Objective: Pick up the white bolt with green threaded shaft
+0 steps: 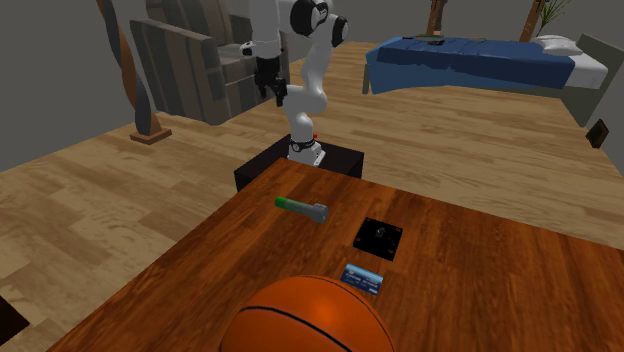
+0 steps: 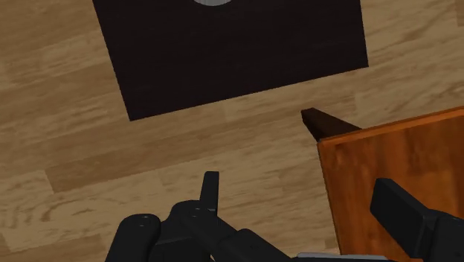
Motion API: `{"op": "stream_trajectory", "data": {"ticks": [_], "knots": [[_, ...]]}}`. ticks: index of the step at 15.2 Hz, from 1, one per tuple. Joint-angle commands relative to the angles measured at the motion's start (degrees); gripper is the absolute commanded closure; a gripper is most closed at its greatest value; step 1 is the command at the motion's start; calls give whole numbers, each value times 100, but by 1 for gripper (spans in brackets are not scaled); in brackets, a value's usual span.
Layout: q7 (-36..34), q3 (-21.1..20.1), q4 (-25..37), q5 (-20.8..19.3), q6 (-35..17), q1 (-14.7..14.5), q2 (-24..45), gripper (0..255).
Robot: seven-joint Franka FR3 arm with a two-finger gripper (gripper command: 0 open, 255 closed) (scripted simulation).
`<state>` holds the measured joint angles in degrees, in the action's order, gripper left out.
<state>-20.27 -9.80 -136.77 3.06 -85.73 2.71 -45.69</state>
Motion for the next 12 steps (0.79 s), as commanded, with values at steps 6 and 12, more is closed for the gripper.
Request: {"op": "stream_trajectory", "data": {"ticks": [6,12], "knots": [[-2086,-1085,70,881,-608,215,583,0],[-3818,-2006,491,1289,-1293,547,1509,0]]}}
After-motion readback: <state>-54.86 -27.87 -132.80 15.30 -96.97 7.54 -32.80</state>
